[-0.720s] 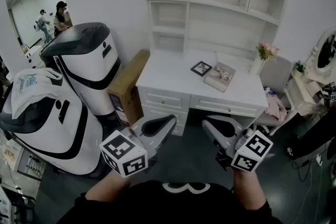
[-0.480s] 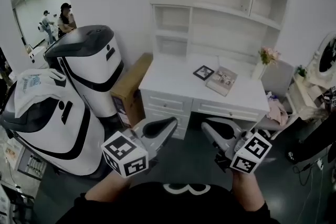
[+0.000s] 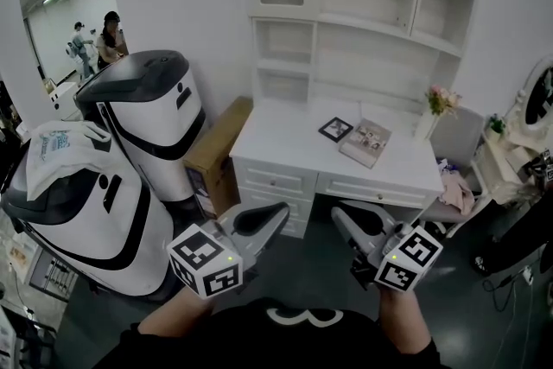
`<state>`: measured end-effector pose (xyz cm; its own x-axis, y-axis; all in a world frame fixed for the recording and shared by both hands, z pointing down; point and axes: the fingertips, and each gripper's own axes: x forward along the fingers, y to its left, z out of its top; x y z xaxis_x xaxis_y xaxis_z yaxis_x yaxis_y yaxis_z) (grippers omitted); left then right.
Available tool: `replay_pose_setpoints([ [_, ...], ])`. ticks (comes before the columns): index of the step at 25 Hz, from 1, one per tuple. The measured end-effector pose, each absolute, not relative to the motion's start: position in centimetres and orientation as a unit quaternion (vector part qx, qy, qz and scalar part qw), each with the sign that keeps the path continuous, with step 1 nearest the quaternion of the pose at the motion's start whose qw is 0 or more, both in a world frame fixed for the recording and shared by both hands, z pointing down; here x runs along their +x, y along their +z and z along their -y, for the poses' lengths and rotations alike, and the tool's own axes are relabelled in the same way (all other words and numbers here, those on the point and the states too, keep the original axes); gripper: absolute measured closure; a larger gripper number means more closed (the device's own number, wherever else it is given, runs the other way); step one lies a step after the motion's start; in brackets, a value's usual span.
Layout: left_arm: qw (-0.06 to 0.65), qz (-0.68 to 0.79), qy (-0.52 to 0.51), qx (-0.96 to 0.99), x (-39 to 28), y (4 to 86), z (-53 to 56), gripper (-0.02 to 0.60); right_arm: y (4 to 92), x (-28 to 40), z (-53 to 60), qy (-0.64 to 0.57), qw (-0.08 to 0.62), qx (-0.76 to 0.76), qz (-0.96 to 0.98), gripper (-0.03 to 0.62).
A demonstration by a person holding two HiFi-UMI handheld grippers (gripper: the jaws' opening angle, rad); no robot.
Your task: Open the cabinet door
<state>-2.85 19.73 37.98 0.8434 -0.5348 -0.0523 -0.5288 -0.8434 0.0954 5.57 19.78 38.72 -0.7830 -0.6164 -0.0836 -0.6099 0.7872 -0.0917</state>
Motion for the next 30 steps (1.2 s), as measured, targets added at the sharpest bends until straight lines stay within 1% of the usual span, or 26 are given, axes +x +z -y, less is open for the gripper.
replay_pose_setpoints([
  [7, 0.039, 0.264, -0.029, 0.963, -1.5, 38.7, -17.4, 0.572, 39.5, 6.7, -17.4, -0.038, 0.057, -0.334, -0.940, 0.592],
  [15, 0.042, 0.246, -0.033, 0.968, -0.1, 39.0, -11.3, 0.572, 39.5, 7.9, -11.3, -0.031, 0.054, -0.348, -0.935, 0.591],
  [22, 0.048, 0.245, -0.038, 0.968, 0.2, 38.9, -1.1, 0.572, 38.8, 8.5, -1.4, -0.026, 0.051, -0.356, -0.933, 0.591],
  [30, 0.053, 0.244, -0.044, 0.967, 0.9, 37.1, 14.4, 0.572, 36.6, 8.9, 14.2, -0.024, 0.040, -0.351, -0.935, 0.592],
])
